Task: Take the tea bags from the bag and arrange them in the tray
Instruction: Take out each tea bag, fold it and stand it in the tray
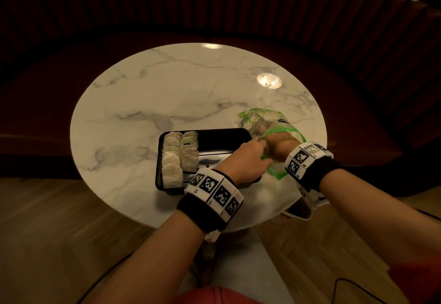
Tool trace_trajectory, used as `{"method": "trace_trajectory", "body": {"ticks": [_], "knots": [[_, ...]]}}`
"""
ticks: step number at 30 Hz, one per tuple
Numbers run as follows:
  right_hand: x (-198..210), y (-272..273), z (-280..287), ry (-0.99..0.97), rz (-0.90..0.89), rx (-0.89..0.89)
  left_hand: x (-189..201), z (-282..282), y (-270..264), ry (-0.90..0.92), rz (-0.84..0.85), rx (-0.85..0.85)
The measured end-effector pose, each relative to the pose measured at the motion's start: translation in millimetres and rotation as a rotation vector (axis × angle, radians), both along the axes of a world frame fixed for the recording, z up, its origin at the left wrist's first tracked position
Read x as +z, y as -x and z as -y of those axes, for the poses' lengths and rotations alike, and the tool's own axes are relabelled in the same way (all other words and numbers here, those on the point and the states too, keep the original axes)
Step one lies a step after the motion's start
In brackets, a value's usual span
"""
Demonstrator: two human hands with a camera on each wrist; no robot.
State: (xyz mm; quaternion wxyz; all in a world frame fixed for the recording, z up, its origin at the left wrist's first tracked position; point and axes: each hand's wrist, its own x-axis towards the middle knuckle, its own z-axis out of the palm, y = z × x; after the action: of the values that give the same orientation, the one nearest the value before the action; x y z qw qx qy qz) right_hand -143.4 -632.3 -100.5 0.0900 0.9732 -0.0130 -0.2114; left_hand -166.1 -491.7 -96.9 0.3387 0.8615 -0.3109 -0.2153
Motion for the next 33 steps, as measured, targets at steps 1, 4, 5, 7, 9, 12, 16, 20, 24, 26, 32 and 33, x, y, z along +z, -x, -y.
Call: {"method": "trace_trajectory", "body": {"ticks": [1, 4, 5, 7, 9, 12, 16, 20, 24, 26, 32, 33], "knots": [[-2.3, -1.0, 1.9, -0.033, 0.014, -0.014, -0.6, -0.3, -0.1, 0.009, -0.001, 0.003], [-0.7, 3.3, 3.4, -0.111, 0.034, -0.034, -3.8, -0.2, -0.8, 0.021, -0.007, 0.008], [1.3, 4.8, 3.8, -0.127, 0.038, -0.034, -4.6, 0.2, -1.2, 0.019, -0.009, 0.008], [3.9, 8.0, 3.3, -0.136, 0.048, -0.036, -5.0, 1.0, -1.7, 0.018, -0.008, 0.01], [4.7, 8.7, 3.2, -0.159, 0.058, -0.06, -4.7, 1.1, -2.4, 0.027, -0.007, 0.011], [5.9, 10.5, 1.1, -0.179, 0.046, -0.079, -4.5, 0.5, -2.0, 0.034, -0.015, 0.013], [5.5, 12.4, 0.6, -0.228, 0.023, -0.084, -5.0, -1.4, -1.9, 0.03, -0.02, 0.021], [2.4, 16.2, 8.4, -0.271, 0.078, -0.075, -3.5, -4.8, -2.4, 0.059, -0.014, 0.037], [-2.4, 15.5, 9.2, -0.334, 0.172, -0.044, 1.1, -6.0, -3.3, 0.062, 0.0, 0.045], [-1.8, 17.9, 10.2, -0.34, 0.279, -0.004, 4.3, -6.3, -5.1, 0.074, 0.007, 0.056], [5.3, 40.6, 20.4, -0.466, 0.556, 0.081, 11.4, -10.4, -8.7, 0.165, 0.005, 0.135], [6.5, 43.2, 21.9, -0.505, 0.566, 0.07, 12.2, -10.9, -9.2, 0.173, 0.007, 0.152]]}}
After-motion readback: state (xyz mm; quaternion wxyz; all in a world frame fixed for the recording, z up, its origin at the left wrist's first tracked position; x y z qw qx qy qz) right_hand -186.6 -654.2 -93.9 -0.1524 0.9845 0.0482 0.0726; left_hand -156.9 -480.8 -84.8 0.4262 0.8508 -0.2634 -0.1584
